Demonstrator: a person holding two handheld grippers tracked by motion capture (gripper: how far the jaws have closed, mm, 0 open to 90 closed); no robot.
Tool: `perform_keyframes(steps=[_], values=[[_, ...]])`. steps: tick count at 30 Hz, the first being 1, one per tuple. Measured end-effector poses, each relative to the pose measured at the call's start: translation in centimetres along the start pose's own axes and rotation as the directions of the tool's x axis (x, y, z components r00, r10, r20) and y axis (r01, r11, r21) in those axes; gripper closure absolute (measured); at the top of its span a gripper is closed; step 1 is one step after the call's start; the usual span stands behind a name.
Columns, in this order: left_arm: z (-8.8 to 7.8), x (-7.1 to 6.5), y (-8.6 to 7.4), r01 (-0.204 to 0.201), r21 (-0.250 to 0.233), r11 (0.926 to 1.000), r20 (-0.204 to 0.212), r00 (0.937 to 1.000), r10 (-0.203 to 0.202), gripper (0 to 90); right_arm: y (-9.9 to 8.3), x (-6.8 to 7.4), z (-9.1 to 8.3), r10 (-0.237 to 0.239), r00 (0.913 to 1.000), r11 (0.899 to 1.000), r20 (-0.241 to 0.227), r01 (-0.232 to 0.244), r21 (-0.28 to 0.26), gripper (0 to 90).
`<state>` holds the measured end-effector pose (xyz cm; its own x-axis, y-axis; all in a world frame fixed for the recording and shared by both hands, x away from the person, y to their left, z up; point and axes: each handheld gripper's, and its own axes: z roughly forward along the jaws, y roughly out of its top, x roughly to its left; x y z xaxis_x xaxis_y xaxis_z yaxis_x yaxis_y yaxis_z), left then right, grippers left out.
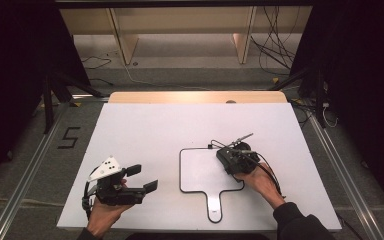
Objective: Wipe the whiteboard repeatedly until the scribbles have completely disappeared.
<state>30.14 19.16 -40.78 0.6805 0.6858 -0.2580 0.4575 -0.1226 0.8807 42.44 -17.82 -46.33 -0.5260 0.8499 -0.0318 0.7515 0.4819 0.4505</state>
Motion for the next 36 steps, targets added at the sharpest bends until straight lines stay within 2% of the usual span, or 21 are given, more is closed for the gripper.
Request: perform_keyframes(steps=[3,9,11,13,21,26,29,32,36], values=[[0.0,0.1,0.0,0.003,0.0,1.0,-0.001,1.0,-0.003,15.6,-0.1,-0.9,-0.1,0.032,0.9995,0.999,-0.004,-0.032,0.006,41.1],[0.0,0.1,0.0,0.004,-0.001,1.0,-0.001,1.0,-0.004,15.7,0.0,-0.7,0.0,0.022,0.9997,1.0,-0.01,-0.022,0.013,41.1],[0.0,0.1,0.0,0.003,0.0,1.0,-0.001,1.0,-0.003,15.6,0.1,-0.1,-0.1,-0.003,1.0,1.0,-0.009,0.003,0.017,41.1],[0.0,0.1,0.0,0.002,0.002,1.0,-0.001,1.0,-0.002,15.7,0.1,0.3,0.0,-0.015,0.9993,1.0,-0.035,0.015,0.019,41.1],[-0.1,0.0,-0.1,0.006,-0.002,1.0,-0.001,1.0,-0.006,15.6,0.4,2.9,0.1,-0.081,0.9947,0.997,-0.064,0.081,0.005,41.1],[0.0,0.0,0.0,0.007,-0.004,1.0,0.0,1.0,-0.007,15.6,0.4,5.0,0.2,-0.153,0.9836,0.988,-0.095,0.152,-0.013,41.1],[-0.1,0.0,0.0,0.008,-0.005,1.0,0.0,1.0,-0.008,15.6,0.5,5.8,0.3,-0.173,0.9795,0.985,-0.103,0.172,-0.022,41.0],[-0.1,0.0,0.0,0.008,-0.005,1.0,-0.001,1.0,-0.008,15.6,0.6,5.4,0.4,-0.164,0.9818,0.986,-0.097,0.162,-0.026,41.0],[-0.1,0.0,0.0,0.008,-0.005,1.0,-0.001,1.0,-0.008,15.6,0.7,3.8,0.5,-0.106,0.9918,0.994,-0.071,0.105,-0.022,41.1]])
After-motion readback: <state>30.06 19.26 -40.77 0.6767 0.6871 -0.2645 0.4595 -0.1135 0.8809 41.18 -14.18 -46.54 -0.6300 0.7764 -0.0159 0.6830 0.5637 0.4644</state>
